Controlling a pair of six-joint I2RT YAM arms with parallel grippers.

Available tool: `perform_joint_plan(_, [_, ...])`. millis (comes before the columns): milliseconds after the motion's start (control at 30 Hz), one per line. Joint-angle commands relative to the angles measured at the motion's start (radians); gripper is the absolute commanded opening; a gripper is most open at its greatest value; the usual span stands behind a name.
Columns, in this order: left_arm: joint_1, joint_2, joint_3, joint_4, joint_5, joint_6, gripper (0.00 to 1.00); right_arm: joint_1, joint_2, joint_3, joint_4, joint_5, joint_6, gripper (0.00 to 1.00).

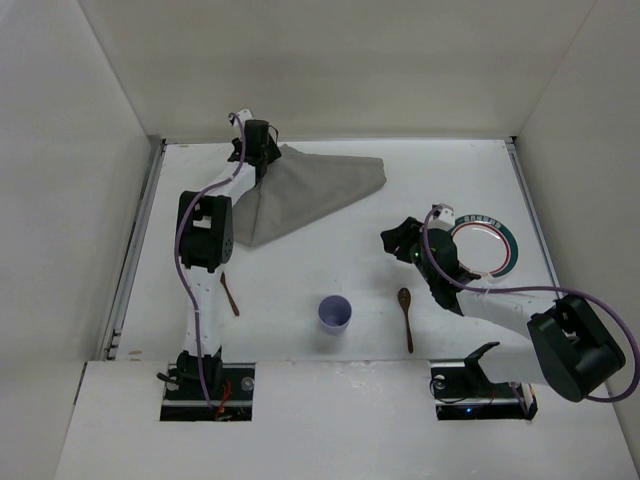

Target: Set the dinner table for one person

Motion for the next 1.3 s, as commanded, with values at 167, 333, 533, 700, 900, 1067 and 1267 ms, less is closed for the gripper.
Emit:
perform_joint_plan(167, [0.003,0.046,0.083,-0.025,0.045,0.008,0.41,0.012,-0.012,0.030,0.049,0.011,-0.010,0.57])
perform_joint_plan(333, [-0.008,0.003,0.034,0.023,0.053,0.000,0.20,0.012,-0.007,0.028,0.061,0.004,-0.012,0.57])
perform_joint_plan(533, [-0.040,-0.129,-0.084,0.104,0.081,-0.013,0.08,0.020,-0.007,0.030,0.062,0.006,-0.012,0.56])
perform_joint_plan(700, [-0.108,-0.286,-0.260,0.210,0.156,-0.040,0.06,0.018,-0.021,0.024,0.062,0.014,-0.010,0.56])
perform_joint_plan(900, [-0.244,-0.443,-0.466,0.380,0.287,-0.139,0.05,0.005,-0.067,-0.012,0.051,0.086,0.011,0.56])
perform_joint_plan(1067, [-0.402,-0.514,-0.570,0.478,0.386,-0.144,0.06,-0.029,-0.131,-0.042,0.029,0.150,0.030,0.57])
perform_joint_plan(1267, [-0.537,-0.511,-0.610,0.567,0.482,-0.159,0.14,-0.126,-0.185,-0.073,-0.078,0.216,0.135,0.67])
